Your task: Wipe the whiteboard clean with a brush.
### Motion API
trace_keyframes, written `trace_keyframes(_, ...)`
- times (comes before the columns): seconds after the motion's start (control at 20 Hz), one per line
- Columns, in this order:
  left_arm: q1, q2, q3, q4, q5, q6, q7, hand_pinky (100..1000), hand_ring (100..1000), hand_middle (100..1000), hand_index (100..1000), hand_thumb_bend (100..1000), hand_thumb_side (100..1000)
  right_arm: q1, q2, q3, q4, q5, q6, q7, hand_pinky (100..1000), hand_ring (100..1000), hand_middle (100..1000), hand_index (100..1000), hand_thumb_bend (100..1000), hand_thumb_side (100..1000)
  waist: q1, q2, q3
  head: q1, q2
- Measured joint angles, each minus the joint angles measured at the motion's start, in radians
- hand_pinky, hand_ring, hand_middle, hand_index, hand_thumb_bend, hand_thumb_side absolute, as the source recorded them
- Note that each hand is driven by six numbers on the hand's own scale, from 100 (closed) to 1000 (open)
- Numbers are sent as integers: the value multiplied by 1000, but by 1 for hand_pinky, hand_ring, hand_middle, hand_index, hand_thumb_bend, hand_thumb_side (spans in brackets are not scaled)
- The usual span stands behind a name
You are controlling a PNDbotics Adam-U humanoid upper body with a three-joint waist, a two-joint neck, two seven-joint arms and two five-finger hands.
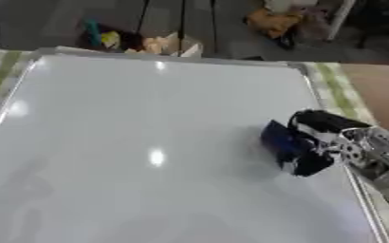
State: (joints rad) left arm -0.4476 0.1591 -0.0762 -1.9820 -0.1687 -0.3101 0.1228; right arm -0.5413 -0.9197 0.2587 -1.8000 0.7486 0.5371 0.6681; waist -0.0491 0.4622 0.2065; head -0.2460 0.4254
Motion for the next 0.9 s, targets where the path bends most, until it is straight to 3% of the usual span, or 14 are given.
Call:
trace_keyframes(0.5,0,0,0,0,0,0,0,425,924,826,593,100,955,-5,0,3,0,8,-13,13,439,680,406,573,100,201,1,0,-1,1,0)
trace_keyframes(0.9,0,0,0,0,0,0,0,423,924,828,593,100,954,-17,0,21,-15,7,-17,17,367,502,400,563,100,202,-3,0,7,1,0)
